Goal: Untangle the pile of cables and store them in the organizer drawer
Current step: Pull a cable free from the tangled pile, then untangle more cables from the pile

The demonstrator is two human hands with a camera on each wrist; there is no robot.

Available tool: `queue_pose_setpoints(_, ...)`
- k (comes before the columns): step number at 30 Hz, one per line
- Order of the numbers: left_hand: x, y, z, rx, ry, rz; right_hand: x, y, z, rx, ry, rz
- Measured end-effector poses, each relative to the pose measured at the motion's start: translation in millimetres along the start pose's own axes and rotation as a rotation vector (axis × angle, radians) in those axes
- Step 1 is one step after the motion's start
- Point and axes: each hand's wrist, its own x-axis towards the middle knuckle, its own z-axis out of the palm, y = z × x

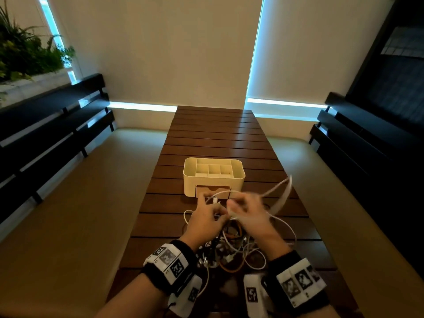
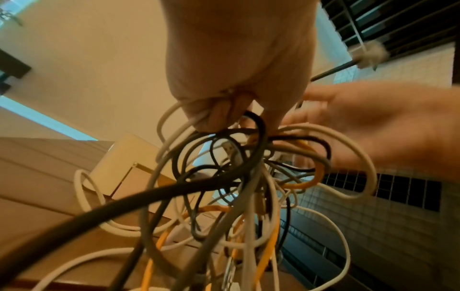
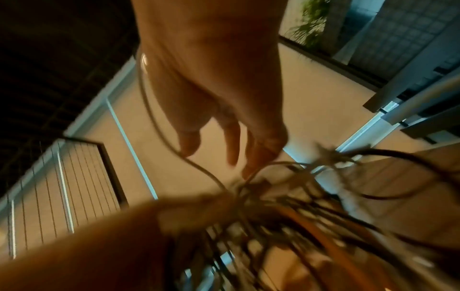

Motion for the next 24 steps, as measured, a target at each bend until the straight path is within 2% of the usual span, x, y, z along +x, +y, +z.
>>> queue_pose_setpoints(2, 1, -3, -2, -0.095, 0.01, -0.007, -6, 18, 13, -0.179, -0.074, -0.07)
queue_pose_setpoints(6, 2, -13, -3, -0.372, 0.111, -0.074, -17, 23, 19, -0.136, 0.046, -0.245)
queue_pose_setpoints(9, 2, -5, -7, -0.573, 0.15, -0.089, -24, 31, 22, -0.311, 0.051, -0.354)
queue_pose_setpoints(12, 1, -3, -11, -0.684, 0.183, -0.114, -30, 33, 21, -0.576, 0.014, -0.317)
queue_pose_setpoints(14, 0, -4, -12, -0.684, 0.17, -0.101, -30, 27, 18, -0.815, 0.05, -0.293)
queue_pose_setpoints(16, -3, -3, -13, -0.664, 0.151, -0.082, -28, 13, 11, -0.94, -0.003, -0.217)
queue_pose_setpoints(18, -3, 2, -16, -0.607, 0.118, -0.065, -22, 6, 5, -0.882, -0.08, -0.118)
queue_pose_setpoints(22, 0, 4, -17, -0.468, 0.009, 0.015, -13, -3, 9, -0.435, -0.044, -0.163)
queue_pose_setpoints(24, -1, 4, -17, -0.381, -0.008, 0.031, -13, -1, 14, -0.383, -0.02, -0.146)
